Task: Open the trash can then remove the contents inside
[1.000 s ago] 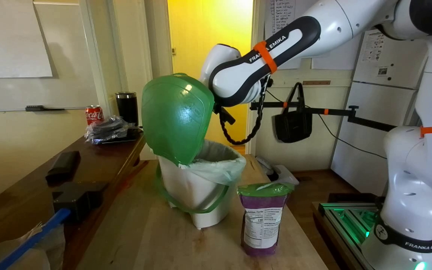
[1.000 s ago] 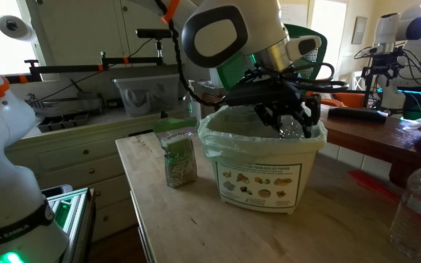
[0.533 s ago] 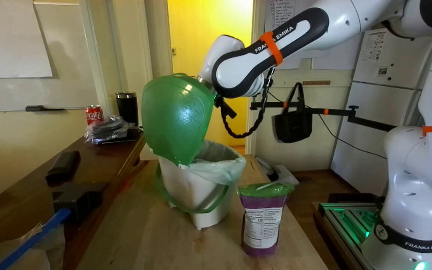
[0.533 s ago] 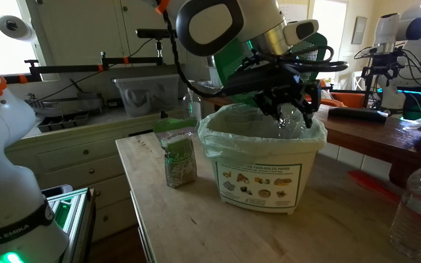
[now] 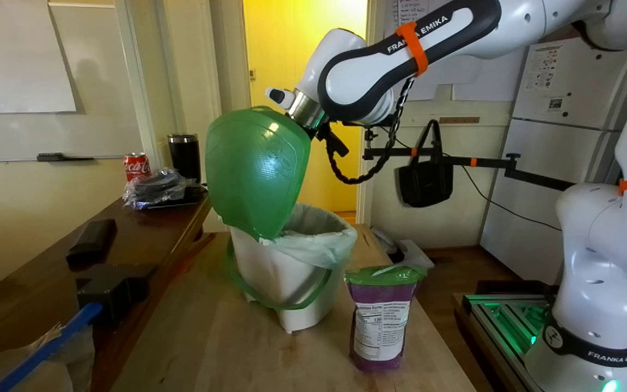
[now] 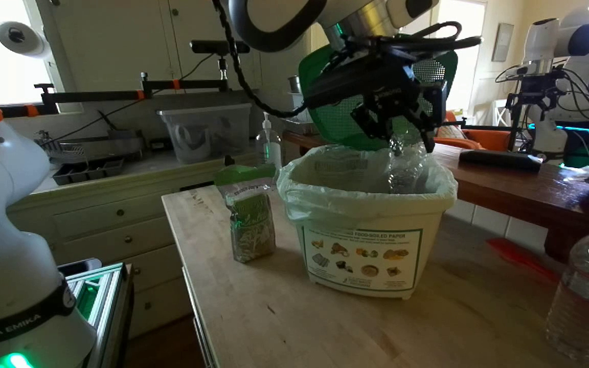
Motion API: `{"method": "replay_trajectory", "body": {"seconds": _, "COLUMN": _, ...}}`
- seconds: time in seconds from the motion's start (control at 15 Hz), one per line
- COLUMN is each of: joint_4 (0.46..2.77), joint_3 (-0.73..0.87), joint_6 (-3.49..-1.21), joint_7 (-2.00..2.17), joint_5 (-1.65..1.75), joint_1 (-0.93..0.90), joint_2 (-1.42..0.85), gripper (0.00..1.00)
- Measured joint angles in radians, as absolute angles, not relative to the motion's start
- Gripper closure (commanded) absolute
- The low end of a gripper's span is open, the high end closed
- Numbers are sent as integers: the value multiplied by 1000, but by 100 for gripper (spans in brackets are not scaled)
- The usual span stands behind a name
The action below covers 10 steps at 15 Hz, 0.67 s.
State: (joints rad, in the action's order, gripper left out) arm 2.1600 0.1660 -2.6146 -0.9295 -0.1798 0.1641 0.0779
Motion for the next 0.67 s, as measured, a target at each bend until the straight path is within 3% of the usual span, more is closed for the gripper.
{"method": "replay_trajectory", "body": {"seconds": 0.67, "joint_4": 2185, "joint_3": 189, "joint_6": -2584, "joint_7": -929, "joint_5": -177, "joint_1": 155, "joint_2": 175, "gripper": 59}}
